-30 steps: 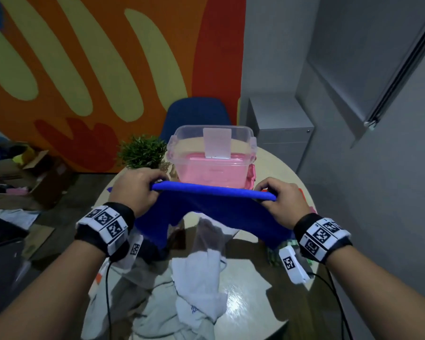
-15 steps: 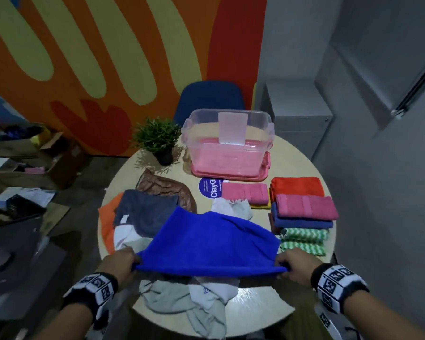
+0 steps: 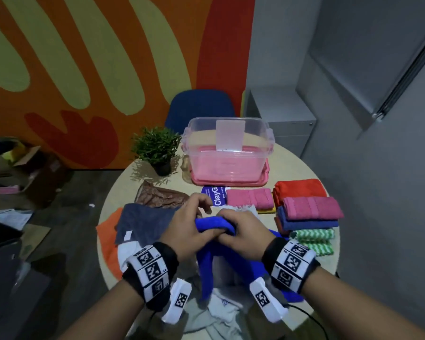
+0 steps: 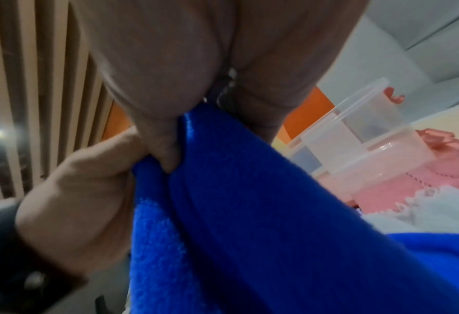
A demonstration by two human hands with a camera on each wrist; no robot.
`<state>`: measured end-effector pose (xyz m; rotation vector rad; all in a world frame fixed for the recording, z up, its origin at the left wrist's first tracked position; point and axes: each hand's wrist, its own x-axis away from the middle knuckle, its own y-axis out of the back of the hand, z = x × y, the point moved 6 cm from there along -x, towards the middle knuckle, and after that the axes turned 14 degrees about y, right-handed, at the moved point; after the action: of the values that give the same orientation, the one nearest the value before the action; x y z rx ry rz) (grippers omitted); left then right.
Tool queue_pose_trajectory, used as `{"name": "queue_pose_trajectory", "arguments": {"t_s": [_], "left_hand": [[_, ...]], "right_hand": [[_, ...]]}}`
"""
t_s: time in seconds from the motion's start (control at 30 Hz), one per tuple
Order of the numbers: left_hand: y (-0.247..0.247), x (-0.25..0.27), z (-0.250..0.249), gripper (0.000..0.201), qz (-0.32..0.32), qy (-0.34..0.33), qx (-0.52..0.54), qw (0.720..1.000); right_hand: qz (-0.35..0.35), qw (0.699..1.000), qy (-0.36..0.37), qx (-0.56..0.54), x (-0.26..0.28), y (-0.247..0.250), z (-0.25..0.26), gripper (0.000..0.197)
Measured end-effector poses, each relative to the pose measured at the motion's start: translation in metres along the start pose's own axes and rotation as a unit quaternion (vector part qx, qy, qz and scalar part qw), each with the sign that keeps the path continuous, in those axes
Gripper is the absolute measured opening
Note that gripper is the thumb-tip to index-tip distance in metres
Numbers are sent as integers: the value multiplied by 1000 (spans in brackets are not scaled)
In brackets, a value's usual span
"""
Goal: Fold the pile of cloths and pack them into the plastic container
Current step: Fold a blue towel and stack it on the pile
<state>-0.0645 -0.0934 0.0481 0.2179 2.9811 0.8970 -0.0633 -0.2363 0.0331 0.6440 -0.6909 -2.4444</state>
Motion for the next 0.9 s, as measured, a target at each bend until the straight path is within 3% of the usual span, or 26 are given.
{"name": "queue_pose_trajectory", "arguments": {"t_s": [0.17, 0.27, 0.37, 0.43, 0.53, 0.6, 0.63, 0.67, 0.7, 0.77, 0.83, 0.9], "left_hand": [[-14, 2, 32, 58, 82, 76, 85, 990], [-29, 3, 43, 26, 103, 69, -26, 992], [-14, -11, 54, 8, 45, 105, -63, 991], [12, -24, 53, 13, 4, 131, 9, 991], [48, -34, 29, 21, 18, 107, 123, 986], [65, -36, 4, 64, 19, 42, -32, 998], [74, -38, -2, 79, -2, 29, -137, 990], [82, -42, -3, 81, -27, 16, -210, 977], [91, -44, -4, 75, -39, 7, -233, 972], [117, -50, 2, 57, -56, 23, -177, 982], [149, -54, 3, 35, -110, 26, -164, 980], [178, -53, -2, 33, -172, 15, -200, 964]], "right_hand": [[-19, 999, 7, 41, -11, 22, 6, 17], [-63, 997, -8, 49, -21, 36, 8, 22], [-90, 994, 24, 54, -40, 53, 25, 22], [-112, 991, 38, 56, -56, 66, 36, 30], [-157, 985, 44, 62, -84, 83, 45, 25], [-209, 977, 27, 39, -95, 96, 48, 19], [-228, 973, 24, 27, -99, 102, 50, 17], [-234, 972, 28, 24, -102, 106, 52, 11], [-231, 972, 32, 29, -105, 108, 53, 9], [-219, 975, 38, 28, -111, 111, 51, 6], [-214, 975, 49, 37, -118, 113, 46, 15], [-216, 974, 57, 27, -126, 114, 41, 18]]}}
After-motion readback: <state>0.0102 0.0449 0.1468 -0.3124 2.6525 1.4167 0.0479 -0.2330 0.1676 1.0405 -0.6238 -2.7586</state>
